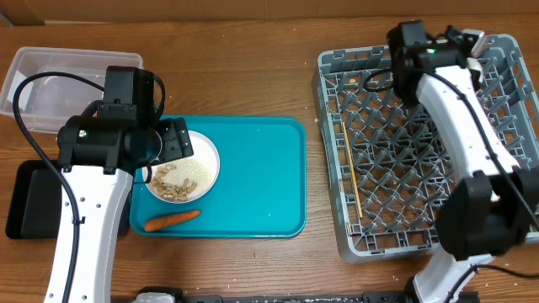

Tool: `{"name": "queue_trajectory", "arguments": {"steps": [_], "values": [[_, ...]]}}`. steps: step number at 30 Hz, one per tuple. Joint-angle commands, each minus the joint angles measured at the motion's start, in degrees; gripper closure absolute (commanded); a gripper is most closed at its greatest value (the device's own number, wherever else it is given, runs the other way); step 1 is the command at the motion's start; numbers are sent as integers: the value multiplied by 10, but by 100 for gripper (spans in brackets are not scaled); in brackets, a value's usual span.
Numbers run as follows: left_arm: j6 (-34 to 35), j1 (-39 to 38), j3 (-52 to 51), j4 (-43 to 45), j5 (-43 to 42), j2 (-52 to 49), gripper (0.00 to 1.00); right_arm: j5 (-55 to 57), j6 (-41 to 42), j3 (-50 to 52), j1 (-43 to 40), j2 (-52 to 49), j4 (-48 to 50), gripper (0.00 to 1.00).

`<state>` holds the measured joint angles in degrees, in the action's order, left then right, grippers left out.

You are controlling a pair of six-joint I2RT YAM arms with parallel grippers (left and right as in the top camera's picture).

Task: Sort waste into correct bins and load items into the dishwasher
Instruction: 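Carry the white bowl into the dish rack and set it down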

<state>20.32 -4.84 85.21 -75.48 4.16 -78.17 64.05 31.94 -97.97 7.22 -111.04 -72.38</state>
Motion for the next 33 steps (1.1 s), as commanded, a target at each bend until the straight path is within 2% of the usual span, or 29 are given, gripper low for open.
{"name": "queue_trajectory", "arguments": {"steps": [1, 8, 19, 26, 30, 33], "values": [[-10, 2, 3, -1, 7, 2, 15, -1, 12, 18, 6, -33, 0, 96], [-10, 2, 3, 0, 7, 2, 15, -2, 44, 58, 18, -58, -8, 96], [-10, 2, 3, -1, 7, 2, 13, -41, 44, 59, 97, -58, -12, 96], [-11, 2, 3, -2, 7, 2, 12, -76, 65, 65, 120, -58, -17, 94], [-11, 2, 3, -4, 7, 2, 12, -48, 78, 67, 125, -57, -43, 93], [-11, 2, 3, -4, 7, 2, 11, 23, 139, 67, 123, -52, -92, 93]]}}
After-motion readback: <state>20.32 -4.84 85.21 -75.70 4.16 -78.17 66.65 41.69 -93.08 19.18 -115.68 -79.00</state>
